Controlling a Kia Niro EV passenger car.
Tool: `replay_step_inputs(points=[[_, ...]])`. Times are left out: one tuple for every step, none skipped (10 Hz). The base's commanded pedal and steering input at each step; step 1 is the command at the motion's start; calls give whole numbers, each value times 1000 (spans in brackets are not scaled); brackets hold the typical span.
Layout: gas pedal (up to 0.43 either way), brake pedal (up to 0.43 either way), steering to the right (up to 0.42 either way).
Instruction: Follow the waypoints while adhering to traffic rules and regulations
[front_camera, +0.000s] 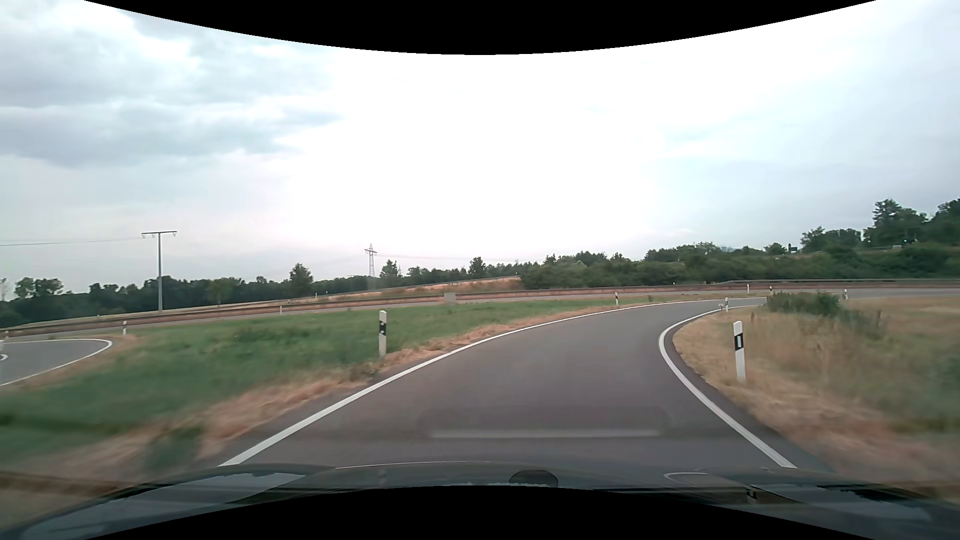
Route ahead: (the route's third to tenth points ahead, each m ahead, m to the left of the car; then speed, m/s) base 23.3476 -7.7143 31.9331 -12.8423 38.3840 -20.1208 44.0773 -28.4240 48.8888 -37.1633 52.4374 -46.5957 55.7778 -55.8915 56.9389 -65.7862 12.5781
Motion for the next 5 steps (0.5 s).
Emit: replay_step_inputs(points=[[39, 0, 98], [39, 0, 99], [39, 0, 99], [39, 0, 98], [39, 0, 98]])
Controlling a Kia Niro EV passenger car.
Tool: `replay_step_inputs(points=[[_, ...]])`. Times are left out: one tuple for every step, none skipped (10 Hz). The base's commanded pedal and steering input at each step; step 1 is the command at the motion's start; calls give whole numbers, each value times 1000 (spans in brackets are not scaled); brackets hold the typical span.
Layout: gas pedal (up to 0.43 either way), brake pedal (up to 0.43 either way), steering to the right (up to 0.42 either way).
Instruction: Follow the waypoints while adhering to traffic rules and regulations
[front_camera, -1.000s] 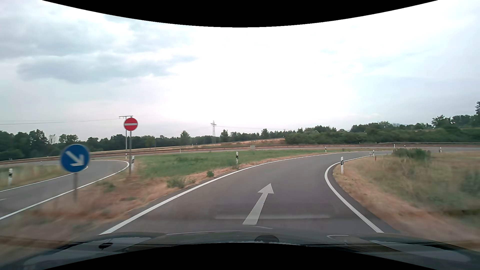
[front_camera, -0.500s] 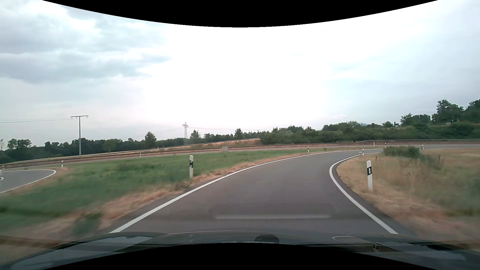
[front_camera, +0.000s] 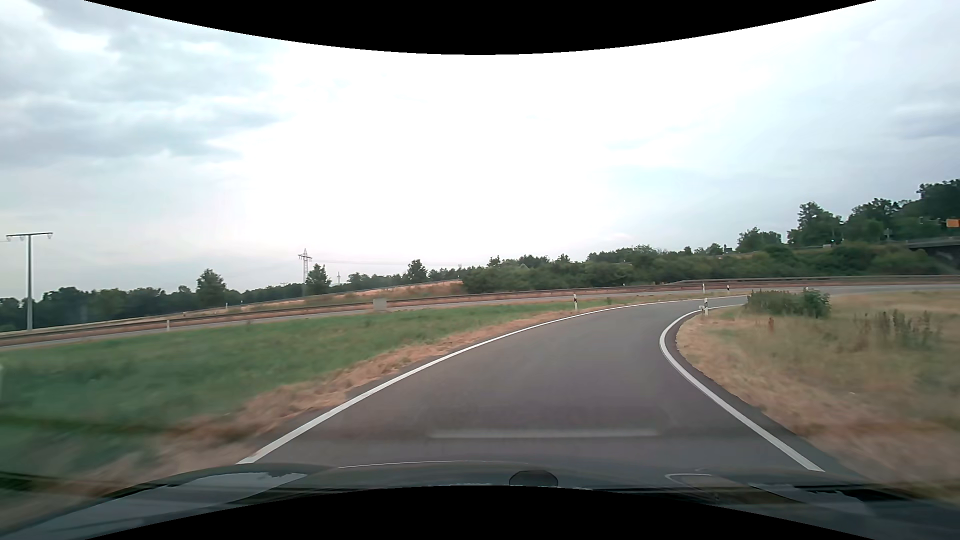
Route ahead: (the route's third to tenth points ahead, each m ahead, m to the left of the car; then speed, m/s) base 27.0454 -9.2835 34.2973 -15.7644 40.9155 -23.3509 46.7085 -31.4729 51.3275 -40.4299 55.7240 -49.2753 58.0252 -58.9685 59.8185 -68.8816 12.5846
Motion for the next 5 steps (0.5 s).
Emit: replay_step_inputs(points=[[39, 0, 100], [39, 0, 101], [47, 0, 100], [59, 0, 100], [59, 0, 100]])
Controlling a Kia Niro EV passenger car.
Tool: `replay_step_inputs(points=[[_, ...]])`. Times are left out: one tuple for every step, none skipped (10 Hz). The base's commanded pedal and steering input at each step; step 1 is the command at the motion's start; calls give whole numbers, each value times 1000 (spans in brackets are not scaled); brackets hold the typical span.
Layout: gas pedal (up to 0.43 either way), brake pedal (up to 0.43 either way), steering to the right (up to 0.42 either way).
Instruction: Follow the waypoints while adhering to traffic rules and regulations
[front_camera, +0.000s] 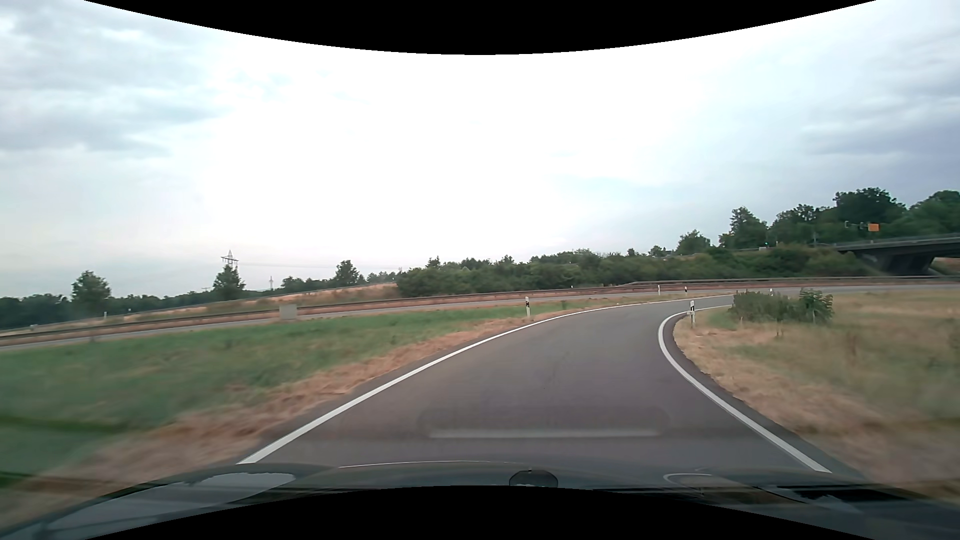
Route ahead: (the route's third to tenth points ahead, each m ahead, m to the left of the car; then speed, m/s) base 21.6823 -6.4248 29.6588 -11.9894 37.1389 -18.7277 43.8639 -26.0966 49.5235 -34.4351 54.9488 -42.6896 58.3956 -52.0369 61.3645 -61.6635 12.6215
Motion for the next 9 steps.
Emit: replay_step_inputs(points=[[67, 0, 100], [67, 0, 100], [67, 0, 100], [67, 0, 100], [67, 0, 100], [67, 0, 99], [67, 0, 97], [67, 0, 94], [67, 0, 93]])
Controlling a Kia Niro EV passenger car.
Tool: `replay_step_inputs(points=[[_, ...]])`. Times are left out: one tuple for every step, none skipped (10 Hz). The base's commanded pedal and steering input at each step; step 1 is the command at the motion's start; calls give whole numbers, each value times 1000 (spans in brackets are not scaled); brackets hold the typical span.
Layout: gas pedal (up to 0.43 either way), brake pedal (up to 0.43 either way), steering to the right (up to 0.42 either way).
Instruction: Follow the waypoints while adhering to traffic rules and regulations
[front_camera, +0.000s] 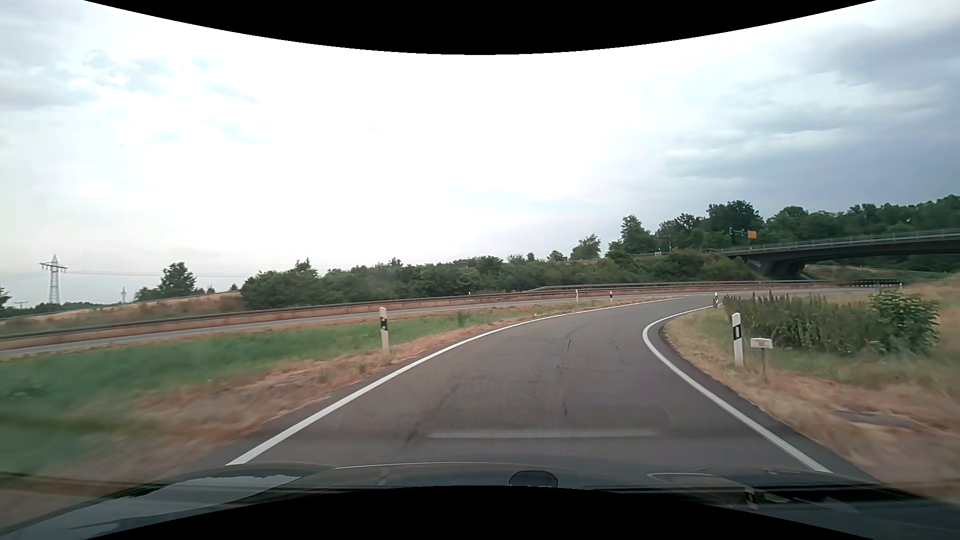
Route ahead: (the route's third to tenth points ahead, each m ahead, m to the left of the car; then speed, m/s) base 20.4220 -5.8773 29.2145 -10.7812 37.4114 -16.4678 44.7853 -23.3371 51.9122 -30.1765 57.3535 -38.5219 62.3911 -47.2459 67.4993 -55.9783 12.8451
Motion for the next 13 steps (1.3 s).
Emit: replay_step_inputs(points=[[67, 0, 94], [67, 0, 94], [98, 0, 94], [150, 0, 94], [150, 0, 94], [150, 0, 94], [150, 0, 94], [150, 0, 94], [150, 0, 94], [138, 0, 95], [138, 0, 96], [138, 0, 96], [138, 0, 96]])
